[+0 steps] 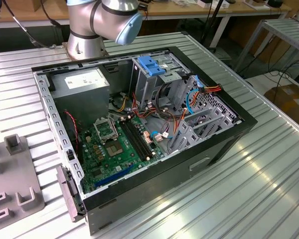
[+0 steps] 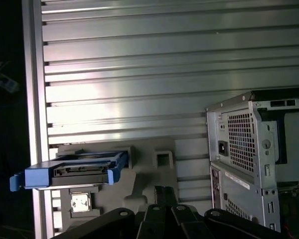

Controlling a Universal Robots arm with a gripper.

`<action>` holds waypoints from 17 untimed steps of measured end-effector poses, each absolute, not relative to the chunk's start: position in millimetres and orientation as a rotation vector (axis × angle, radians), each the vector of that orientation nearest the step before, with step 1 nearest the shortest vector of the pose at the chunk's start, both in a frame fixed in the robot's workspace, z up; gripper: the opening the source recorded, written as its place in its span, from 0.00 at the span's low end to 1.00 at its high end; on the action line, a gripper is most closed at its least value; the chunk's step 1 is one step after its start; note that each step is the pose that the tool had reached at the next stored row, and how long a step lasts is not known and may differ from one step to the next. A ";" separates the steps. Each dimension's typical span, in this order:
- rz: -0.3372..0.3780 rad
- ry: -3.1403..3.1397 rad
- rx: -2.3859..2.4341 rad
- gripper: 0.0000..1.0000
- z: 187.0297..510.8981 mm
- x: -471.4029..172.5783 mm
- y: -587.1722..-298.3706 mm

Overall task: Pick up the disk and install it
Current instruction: 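Reach for the disk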

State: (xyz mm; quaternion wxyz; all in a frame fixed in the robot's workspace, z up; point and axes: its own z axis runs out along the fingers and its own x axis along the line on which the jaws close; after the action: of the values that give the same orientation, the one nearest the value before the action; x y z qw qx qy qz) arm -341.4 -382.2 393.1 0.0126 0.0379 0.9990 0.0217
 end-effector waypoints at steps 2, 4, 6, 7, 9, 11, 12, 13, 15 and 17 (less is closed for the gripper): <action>0.068 3.113 0.118 0.11 393.0 -346.2 -381.9; 0.068 3.113 0.118 0.11 393.0 -351.9 -381.5; 0.068 3.113 0.118 0.11 392.9 -358.4 -381.2; 0.068 3.114 0.118 0.11 393.0 -360.1 -381.1; 0.068 3.114 0.118 0.11 393.0 -364.5 -380.8; 0.068 3.113 0.118 0.11 392.9 -367.7 -380.7; 0.068 3.114 0.118 0.11 392.9 -370.1 -380.5; 0.068 3.114 0.118 0.11 392.9 -373.0 -380.4; 0.068 3.113 0.118 0.11 392.8 -379.4 -380.0; 0.068 3.114 0.118 0.11 392.9 -384.0 -379.8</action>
State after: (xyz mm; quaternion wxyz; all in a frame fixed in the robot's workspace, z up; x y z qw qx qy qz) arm -384.0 -379.8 392.9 0.0125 0.0379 0.9990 0.0217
